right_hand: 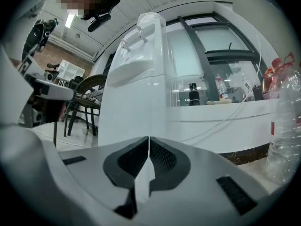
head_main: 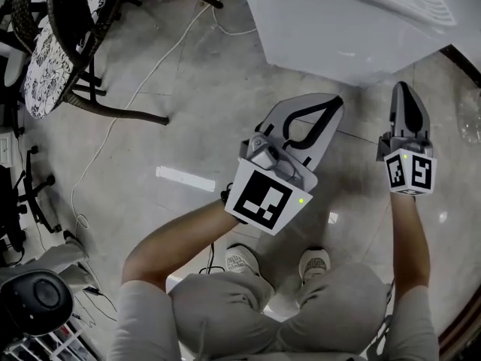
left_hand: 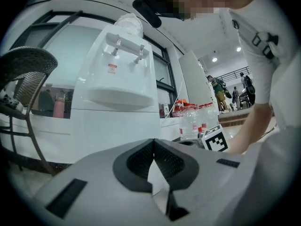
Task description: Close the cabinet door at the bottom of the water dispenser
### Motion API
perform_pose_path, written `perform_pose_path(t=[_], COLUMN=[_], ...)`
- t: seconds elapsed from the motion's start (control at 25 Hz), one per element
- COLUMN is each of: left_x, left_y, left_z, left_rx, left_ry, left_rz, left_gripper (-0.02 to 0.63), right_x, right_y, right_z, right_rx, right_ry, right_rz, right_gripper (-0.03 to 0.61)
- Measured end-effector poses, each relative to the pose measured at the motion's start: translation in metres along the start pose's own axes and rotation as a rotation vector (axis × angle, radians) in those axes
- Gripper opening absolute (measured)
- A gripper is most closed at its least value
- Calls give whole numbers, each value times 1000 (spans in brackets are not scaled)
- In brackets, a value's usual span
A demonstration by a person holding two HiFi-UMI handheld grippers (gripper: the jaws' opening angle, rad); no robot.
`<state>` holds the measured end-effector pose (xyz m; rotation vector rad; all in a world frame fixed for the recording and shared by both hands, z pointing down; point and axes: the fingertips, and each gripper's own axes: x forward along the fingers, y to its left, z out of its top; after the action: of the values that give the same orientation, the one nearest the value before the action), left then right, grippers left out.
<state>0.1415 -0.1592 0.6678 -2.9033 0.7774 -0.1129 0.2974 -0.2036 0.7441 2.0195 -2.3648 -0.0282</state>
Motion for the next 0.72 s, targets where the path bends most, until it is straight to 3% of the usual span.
perform_pose_path(t=[0.12, 0.4, 0.52, 0.72], left_x=[-27, -90, -123, -173], left_y=[15, 58, 73, 69], left_z=[8, 47, 109, 258], left_rx=[-26, -33, -38, -19], left_ry=[-3, -5, -35, -9], left_rz=[25, 207, 291, 354], left_gripper=[8, 8, 8, 8], right_x=[-17, -52, -72, -121], right_y=[19, 58, 62, 58], right_z=[19, 107, 169, 322], right_rx=[24, 45, 50, 39], right_ry=[-9, -62, -27, 15], right_rz=[31, 79, 73, 55], right_gripper=[20, 20, 21, 21])
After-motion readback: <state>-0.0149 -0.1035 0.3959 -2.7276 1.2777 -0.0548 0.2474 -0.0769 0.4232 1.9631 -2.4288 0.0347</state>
